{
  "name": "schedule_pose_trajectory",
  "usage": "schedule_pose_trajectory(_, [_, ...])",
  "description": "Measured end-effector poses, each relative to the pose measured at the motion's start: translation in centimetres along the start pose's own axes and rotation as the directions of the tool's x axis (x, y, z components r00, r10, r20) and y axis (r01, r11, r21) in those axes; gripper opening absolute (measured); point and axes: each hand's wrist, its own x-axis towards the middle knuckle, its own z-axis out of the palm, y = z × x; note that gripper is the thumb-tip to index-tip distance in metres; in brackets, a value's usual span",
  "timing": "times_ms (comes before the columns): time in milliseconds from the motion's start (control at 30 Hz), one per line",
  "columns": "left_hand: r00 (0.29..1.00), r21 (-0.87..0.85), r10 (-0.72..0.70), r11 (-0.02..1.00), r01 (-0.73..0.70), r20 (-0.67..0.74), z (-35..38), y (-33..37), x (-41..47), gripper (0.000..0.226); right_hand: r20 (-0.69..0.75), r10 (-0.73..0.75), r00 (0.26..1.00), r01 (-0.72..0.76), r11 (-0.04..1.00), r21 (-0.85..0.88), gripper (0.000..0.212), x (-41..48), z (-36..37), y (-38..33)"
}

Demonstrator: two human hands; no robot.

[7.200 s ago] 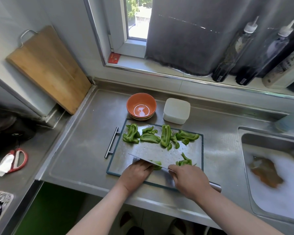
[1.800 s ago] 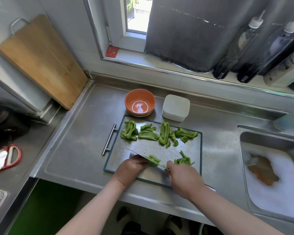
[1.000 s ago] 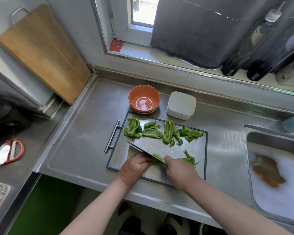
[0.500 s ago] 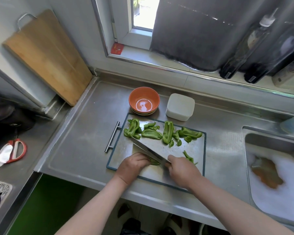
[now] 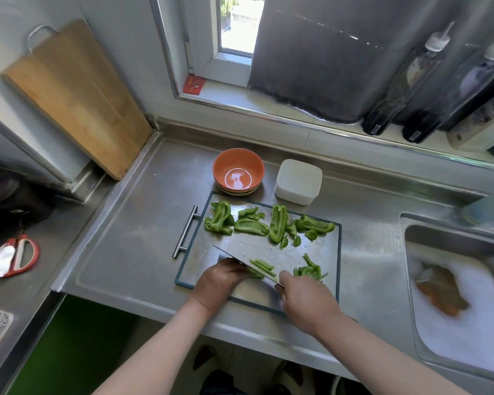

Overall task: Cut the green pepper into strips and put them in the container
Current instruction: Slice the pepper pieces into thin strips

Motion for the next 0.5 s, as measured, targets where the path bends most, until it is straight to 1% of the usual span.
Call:
schedule_pose_trajectory(67, [1.0, -0.002, -0.001, 1.0, 0.001, -0.023, 0.0, 0.0, 0.1, 0.03, 0.005, 0.001, 1.0, -0.001, 1.0, -0.006, 0.015, 0.2, 0.0, 0.0])
schedule_pose_trajectory(167, [0.998, -0.03, -0.024, 0.999, 0.022, -0.06, 0.1, 0.1, 0.2, 0.019, 0.036, 0.017, 0.999, -0.017, 1.0, 0.005, 0.006, 1.1, 0.2, -0.3])
schedule_pose_trajectory(233, [0.997, -0.029, -0.03, 0.999, 0.028, -0.078, 0.2, 0.1, 0.2, 0.014, 0.047, 0.033, 0.998, -0.034, 0.999, 0.019, 0.009, 1.9, 0.4, -0.6])
schedule_pose_trajectory(367, [0.993, -0.033, -0.026, 0.999, 0.022, -0.116, 0.3, 0.3, 0.3, 0.016, 0.041, 0.038, 0.998, -0.04, 0.999, 0.034, 0.014, 4.0, 0.6, -2.1])
schedule_pose_trajectory(467, [0.993, -0.039, -0.006, 0.999, 0.002, -0.118, 0.4, 0.3, 0.4, 0.015, 0.057, 0.027, 0.998, -0.028, 0.999, 0.029, 0.005, 5.1, 0.6, -3.1])
schedule_pose_trajectory(500, [0.994, -0.036, 0.004, 0.999, -0.008, -0.108, 0.4, 0.2, 0.4, 0.014, 0.059, 0.024, 0.998, -0.026, 0.999, 0.033, 0.005, 5.2, 0.6, -3.2])
